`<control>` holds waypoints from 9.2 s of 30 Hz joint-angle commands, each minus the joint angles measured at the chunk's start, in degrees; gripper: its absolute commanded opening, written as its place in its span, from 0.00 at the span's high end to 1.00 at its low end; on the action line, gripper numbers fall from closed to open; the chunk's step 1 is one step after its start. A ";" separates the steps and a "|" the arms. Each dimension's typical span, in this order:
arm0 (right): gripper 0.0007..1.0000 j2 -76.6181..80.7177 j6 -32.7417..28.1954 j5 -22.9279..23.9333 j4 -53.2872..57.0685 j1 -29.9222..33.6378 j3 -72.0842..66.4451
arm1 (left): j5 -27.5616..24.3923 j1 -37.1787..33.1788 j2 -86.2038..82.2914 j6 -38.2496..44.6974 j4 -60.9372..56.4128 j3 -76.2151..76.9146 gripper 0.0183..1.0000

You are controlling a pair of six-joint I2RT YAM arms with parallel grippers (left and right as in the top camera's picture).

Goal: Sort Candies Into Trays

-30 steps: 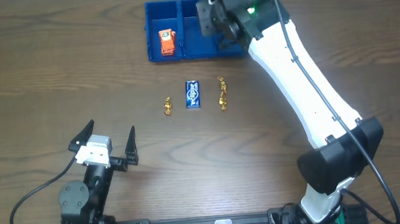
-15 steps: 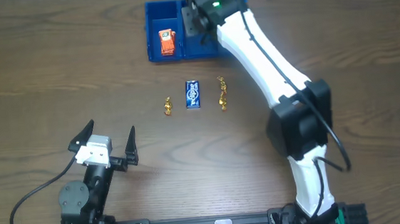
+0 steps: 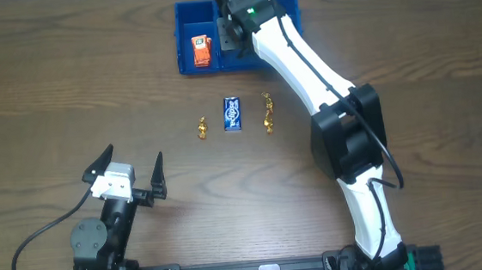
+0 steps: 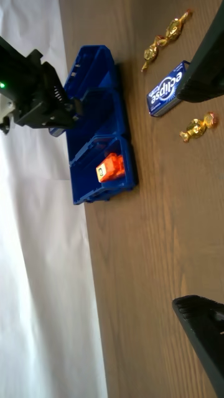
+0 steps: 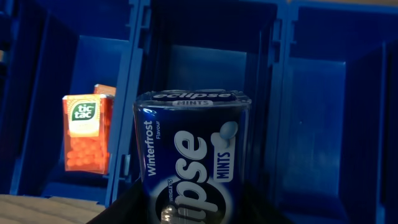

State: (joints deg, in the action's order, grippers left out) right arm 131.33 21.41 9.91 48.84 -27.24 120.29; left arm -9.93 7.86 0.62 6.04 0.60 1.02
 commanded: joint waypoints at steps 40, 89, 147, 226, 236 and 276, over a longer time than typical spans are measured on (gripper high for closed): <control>0.00 -1.03 6.73 1.49 13.44 -2.73 3.65 | -0.57 -0.35 -0.31 0.33 2.84 -0.74 0.00; 0.63 -1.62 19.32 -8.55 12.44 -10.73 -17.22 | -0.57 -0.35 -0.31 0.33 2.84 -0.74 0.00; 0.76 8.76 3.80 7.37 9.81 -1.29 16.39 | -0.57 -0.35 -0.31 0.33 2.84 -0.74 0.00; 0.05 7.48 20.96 -8.74 22.53 -18.75 2.29 | -0.57 -0.35 -0.31 0.33 2.84 -0.74 0.00; 0.07 9.62 24.37 -8.57 21.18 -18.71 2.27 | -0.57 -0.35 -0.31 0.33 2.84 -0.74 0.00; 0.49 9.92 25.77 -7.89 18.29 -17.62 -0.35 | -0.57 -0.35 -0.31 0.33 2.84 -0.74 0.01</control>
State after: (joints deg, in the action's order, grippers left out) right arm 140.14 46.72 1.06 67.31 -45.69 120.18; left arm -9.93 7.86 0.62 6.04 0.67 1.06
